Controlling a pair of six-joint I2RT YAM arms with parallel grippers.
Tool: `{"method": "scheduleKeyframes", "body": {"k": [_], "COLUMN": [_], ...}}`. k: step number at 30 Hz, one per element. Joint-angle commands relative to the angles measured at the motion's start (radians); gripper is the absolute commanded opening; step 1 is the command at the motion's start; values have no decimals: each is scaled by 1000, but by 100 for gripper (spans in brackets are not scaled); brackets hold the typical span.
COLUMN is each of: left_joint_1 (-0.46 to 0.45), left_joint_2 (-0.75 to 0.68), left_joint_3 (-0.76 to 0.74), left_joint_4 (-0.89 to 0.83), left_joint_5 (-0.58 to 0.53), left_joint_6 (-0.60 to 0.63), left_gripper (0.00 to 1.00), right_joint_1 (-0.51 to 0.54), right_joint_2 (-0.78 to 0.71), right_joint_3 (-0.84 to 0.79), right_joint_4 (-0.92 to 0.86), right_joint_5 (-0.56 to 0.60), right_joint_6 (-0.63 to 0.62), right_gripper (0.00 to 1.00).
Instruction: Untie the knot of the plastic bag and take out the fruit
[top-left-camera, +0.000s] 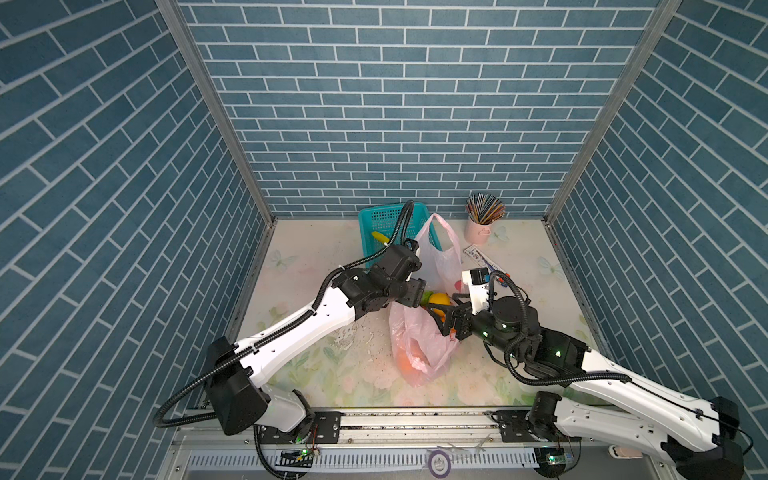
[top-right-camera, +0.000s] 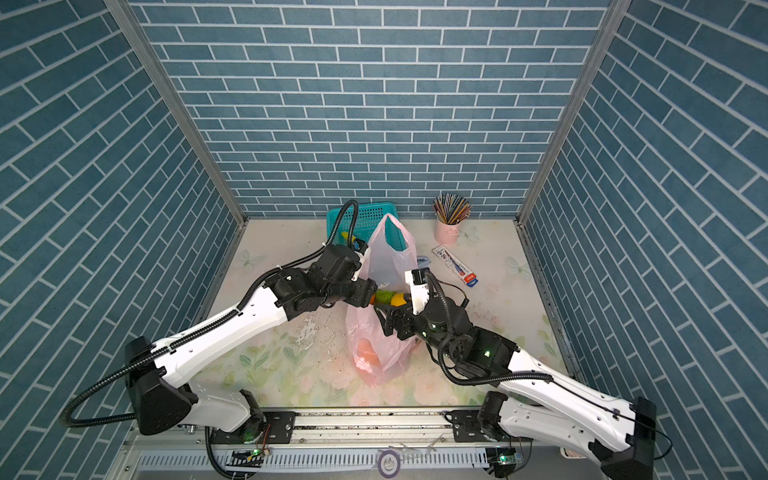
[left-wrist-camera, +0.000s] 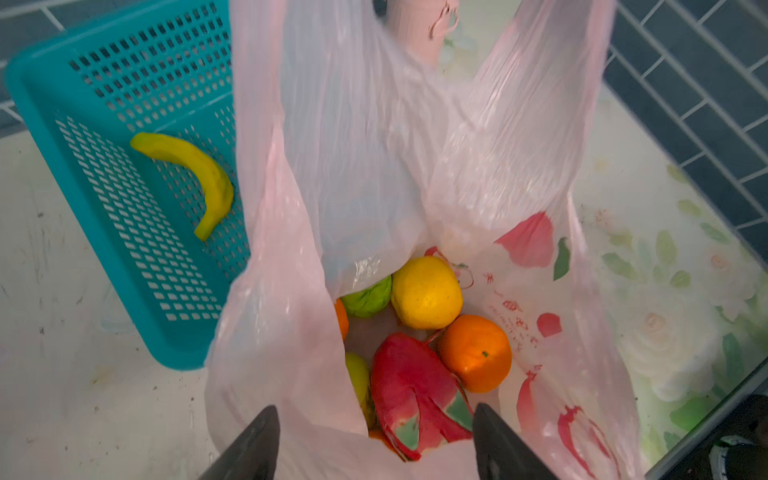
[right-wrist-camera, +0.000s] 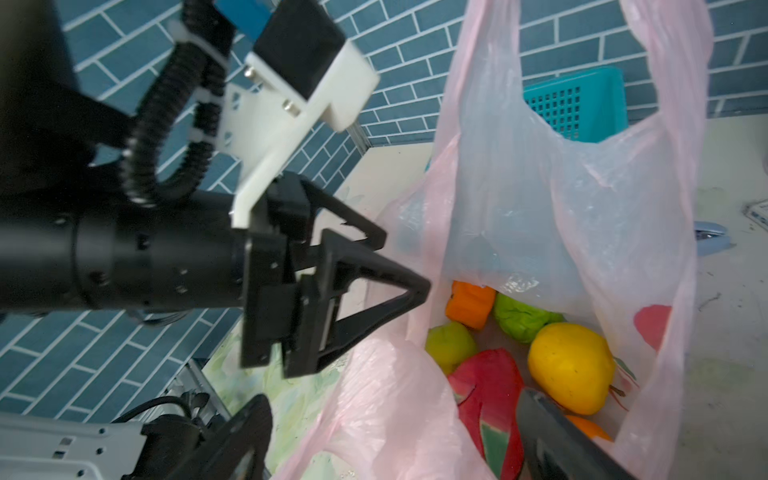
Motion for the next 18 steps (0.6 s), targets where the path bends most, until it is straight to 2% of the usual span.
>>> {"method": "scheduleKeyframes", "body": {"k": [1,5,8,14,16,18], "left_joint_1": [-11,-12,-13,-16,-16,-18], "left_joint_2": [28,32,0,-66,-79,-94], "left_joint_3": [-5,-51,-107,-236,-281,-317], "left_joint_4": [-93,-123,-96,-60,-53,-53], "left_joint_5": [-40,-29,29,129,151,160], "left_joint_6": [-42,-55,-76,-131,-150,-168], "left_gripper": [74,73,64,60,60,53], "right_joint_1": [-34,-80,-105,-101,-92,-79], "right_joint_2": [6,48,96,229,256,274], "right_joint_3": [-47,-71,-86,-93,-116,-137], "right_joint_4": [-19,-112,-122,-115,-95,-90], "right_joint_5": [15,37,-16,-219,-278,-309], "right_joint_6": [71,151,156,143,147,160], "right_gripper": [92,91,91,74,66,59]}}
